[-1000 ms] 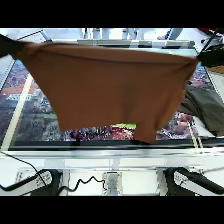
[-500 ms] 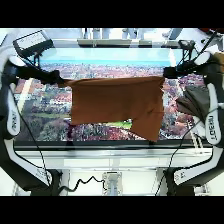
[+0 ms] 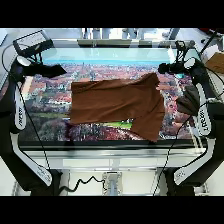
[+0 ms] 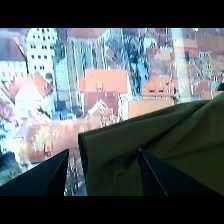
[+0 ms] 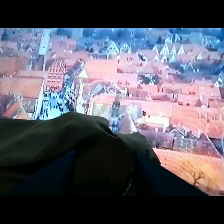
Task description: Fold the shirts.
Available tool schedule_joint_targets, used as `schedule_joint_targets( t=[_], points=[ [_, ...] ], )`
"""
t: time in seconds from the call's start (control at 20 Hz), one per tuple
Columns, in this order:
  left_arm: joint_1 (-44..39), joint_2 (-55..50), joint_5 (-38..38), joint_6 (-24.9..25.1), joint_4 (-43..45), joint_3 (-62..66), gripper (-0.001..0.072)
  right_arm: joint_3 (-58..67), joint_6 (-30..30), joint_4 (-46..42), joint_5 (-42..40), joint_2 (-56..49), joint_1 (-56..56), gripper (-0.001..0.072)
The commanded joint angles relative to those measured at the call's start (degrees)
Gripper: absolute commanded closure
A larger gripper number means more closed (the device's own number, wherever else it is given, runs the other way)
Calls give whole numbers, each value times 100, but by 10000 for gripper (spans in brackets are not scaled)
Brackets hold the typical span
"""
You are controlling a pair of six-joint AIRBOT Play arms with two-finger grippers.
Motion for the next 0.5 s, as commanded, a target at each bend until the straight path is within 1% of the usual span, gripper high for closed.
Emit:
schedule_joint_targets(
  t=[0.0, 0.05, 0.1, 0.25, 0.3, 0.35, 0.45],
  points=[
    [7, 28, -739, 289, -7, 743, 202, 555, -17, -308, 831, 20, -92, 279],
    [33, 144, -1143, 396, -72, 726, 202, 754, -26, -647, 1443, 61, -166, 279],
    [120, 286, -1318, 424, -289, 656, 202, 802, 168, -678, 1703, 184, -339, 278],
    [697, 876, -1493, 538, -1545, 564, 202, 802, 24, 538, 1856, 802, -1128, 279],
    [962, 1152, -1541, 647, -1781, 564, 212, 800, -162, 1021, 1891, 1067, -1482, 279],
    [1209, 1427, -1563, 660, -1816, 553, 215, 798, -181, 1412, 1980, 1298, -1827, 279],
    [1585, 1891, -1626, 608, -1759, 308, 215, 636, -140, 1700, 2347, 1637, -2358, 279]
  ],
)
